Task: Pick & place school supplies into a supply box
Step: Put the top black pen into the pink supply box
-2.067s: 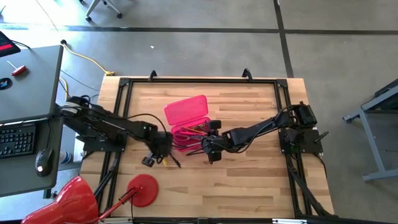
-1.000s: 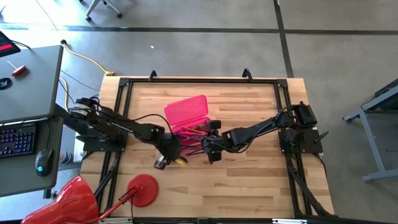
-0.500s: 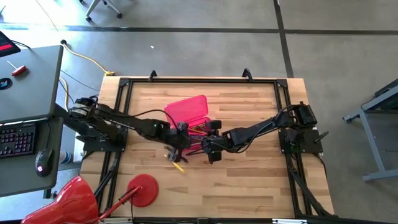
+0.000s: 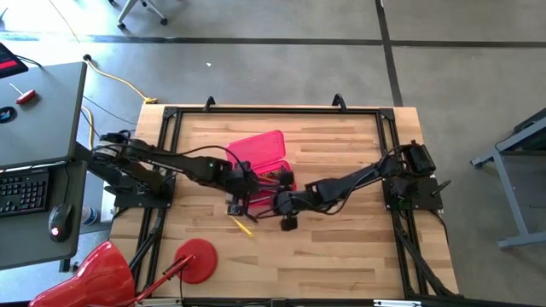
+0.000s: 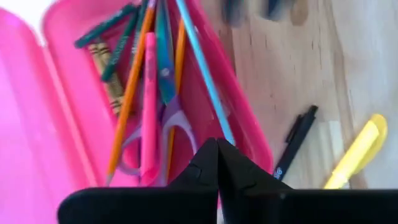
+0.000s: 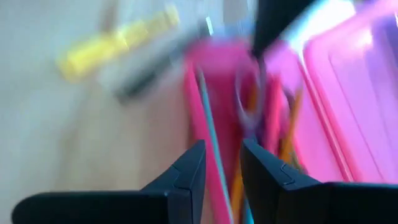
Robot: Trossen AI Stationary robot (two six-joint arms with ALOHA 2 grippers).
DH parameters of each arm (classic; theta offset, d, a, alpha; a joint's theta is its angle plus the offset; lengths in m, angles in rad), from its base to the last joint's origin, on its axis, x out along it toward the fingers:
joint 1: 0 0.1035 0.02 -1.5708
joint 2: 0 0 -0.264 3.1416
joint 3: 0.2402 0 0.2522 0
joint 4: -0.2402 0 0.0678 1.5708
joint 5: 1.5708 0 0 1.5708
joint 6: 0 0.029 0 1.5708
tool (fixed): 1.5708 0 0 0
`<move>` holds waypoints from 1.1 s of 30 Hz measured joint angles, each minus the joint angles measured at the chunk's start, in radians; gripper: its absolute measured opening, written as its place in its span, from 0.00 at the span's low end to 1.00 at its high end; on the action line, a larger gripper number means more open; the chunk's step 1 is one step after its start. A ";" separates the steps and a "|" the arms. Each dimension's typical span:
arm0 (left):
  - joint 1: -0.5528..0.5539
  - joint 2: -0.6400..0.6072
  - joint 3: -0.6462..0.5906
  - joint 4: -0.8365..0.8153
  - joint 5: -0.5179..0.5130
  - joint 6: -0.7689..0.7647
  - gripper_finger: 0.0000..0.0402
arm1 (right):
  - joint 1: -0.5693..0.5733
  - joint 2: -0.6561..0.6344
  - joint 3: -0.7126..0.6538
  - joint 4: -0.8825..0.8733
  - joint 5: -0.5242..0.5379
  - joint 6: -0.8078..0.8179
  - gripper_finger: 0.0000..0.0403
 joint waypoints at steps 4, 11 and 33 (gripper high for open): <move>0.000 -0.069 0.074 -0.113 -0.003 0.004 0.06 | 0.021 0.024 0.001 0.209 -0.044 0.049 0.19; 0.000 -0.259 0.150 -0.191 -0.195 0.033 0.15 | 0.094 0.151 0.000 0.455 0.070 0.110 0.19; -0.001 -0.405 0.150 -0.176 -0.297 0.033 0.18 | 0.160 0.449 0.034 0.793 0.325 0.357 0.19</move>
